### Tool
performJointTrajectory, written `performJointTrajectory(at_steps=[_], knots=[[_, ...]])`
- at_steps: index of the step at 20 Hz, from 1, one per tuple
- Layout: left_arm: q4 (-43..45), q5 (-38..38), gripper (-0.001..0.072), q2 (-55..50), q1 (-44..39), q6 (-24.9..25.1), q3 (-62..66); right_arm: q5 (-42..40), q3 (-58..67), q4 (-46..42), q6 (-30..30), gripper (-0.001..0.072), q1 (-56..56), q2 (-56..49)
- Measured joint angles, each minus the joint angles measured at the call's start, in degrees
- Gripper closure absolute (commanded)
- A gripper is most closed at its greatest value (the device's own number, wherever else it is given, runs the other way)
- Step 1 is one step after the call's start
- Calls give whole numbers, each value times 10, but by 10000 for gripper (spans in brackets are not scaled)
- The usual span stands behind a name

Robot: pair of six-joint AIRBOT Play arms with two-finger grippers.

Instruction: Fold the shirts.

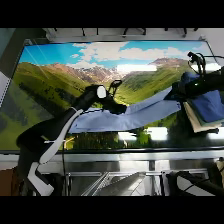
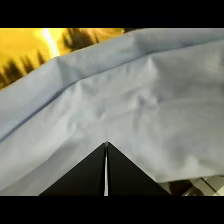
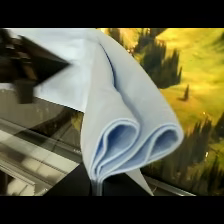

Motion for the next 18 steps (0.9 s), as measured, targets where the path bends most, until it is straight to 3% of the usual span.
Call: performJointTrajectory(at_steps=[9, 14, 18], knots=[[-42, -45, 697, -117, -47, -37, 145, 6, 53, 11, 10, 694, 12, -5], [-2, -148, 697, -64, 14, 16, 167, -6, 56, 13, 22, 694, 52, -25], [76, -254, 696, 22, 123, 58, 170, -70, 57, 17, 50, 694, 131, -50]])
